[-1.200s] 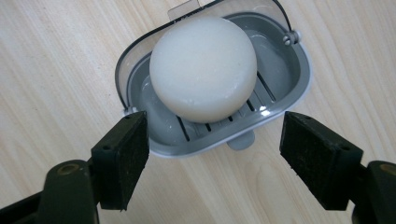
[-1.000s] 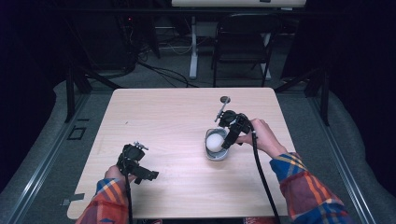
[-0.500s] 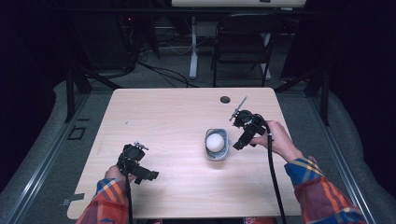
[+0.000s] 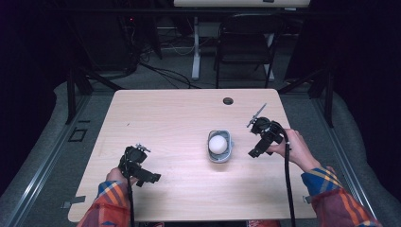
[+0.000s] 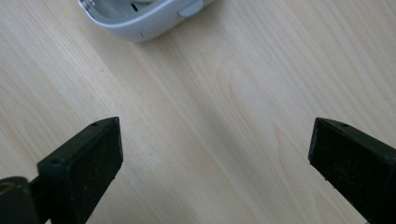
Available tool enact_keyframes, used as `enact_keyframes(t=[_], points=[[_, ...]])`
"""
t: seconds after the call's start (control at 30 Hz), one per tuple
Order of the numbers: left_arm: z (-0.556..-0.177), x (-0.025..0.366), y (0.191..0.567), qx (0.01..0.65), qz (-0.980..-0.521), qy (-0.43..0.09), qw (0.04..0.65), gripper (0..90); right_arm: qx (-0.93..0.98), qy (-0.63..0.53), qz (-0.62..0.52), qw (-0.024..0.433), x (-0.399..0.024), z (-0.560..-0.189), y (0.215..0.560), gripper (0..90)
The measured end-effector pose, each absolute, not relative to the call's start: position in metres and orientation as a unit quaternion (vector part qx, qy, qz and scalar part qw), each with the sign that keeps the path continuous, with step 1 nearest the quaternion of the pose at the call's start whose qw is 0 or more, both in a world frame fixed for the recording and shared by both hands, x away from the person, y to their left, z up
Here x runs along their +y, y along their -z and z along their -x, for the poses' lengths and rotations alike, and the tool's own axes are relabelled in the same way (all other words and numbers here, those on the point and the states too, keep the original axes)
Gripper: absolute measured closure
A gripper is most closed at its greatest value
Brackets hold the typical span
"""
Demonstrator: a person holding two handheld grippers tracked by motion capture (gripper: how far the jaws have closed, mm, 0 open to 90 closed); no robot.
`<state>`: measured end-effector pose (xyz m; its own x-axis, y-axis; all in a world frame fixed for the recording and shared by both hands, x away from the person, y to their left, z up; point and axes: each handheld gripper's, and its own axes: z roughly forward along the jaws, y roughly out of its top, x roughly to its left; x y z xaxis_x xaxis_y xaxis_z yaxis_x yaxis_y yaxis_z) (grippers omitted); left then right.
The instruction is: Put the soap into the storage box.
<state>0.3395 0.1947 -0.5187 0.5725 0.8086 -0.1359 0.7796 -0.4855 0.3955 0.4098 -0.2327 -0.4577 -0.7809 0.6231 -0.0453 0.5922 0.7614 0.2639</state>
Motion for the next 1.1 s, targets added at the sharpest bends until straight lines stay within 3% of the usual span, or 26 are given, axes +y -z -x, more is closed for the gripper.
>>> enact_keyframes(t=[1.1], points=[[-0.34, 0.195, 0.519, 0.461, -0.862, -0.033, 0.207, 0.1, 0.917, -0.092, -0.383, 0.064, -0.302, -0.37, 0.509, 1.6]])
